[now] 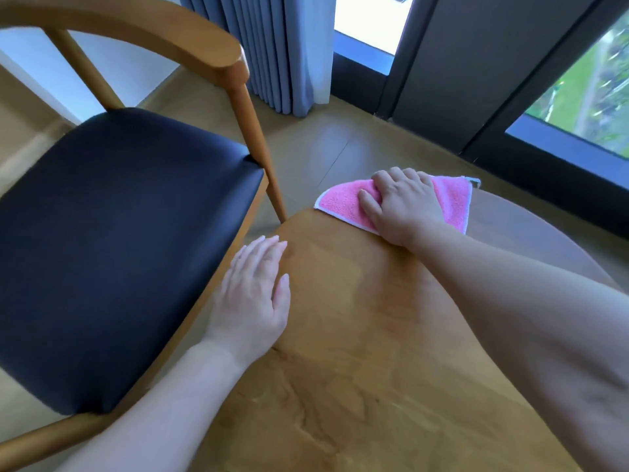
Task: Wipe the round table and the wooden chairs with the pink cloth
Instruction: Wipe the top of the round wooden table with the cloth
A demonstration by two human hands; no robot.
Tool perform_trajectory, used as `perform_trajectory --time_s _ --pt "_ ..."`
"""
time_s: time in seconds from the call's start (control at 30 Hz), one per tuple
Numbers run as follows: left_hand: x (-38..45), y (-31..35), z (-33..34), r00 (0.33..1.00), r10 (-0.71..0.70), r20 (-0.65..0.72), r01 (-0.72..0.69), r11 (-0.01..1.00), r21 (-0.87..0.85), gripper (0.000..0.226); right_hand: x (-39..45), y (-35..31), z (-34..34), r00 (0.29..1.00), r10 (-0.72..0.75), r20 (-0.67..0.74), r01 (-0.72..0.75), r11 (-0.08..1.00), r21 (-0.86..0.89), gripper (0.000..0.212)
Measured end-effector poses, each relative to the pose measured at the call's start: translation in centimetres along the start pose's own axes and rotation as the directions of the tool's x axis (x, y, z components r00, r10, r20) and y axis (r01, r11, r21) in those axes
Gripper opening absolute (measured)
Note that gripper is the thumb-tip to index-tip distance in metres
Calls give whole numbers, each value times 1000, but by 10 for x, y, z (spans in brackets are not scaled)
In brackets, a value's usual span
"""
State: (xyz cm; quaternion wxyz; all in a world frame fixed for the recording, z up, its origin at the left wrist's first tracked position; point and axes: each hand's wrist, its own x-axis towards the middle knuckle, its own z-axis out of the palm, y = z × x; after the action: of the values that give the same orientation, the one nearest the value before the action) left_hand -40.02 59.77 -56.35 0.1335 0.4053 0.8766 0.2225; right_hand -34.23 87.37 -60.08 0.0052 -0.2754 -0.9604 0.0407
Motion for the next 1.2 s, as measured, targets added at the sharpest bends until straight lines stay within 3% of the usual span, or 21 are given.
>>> perform_trajectory --time_s 0.47,1.2 --pt "3 56 33 994 92 59 -92 996 -7 45 -49 110 -13 950 312 18 -312 950 16 54" --pt "-26 136 75 964 255 80 -257 966 25 54 -162 191 -11 814 581 -6 -581 813 33 65"
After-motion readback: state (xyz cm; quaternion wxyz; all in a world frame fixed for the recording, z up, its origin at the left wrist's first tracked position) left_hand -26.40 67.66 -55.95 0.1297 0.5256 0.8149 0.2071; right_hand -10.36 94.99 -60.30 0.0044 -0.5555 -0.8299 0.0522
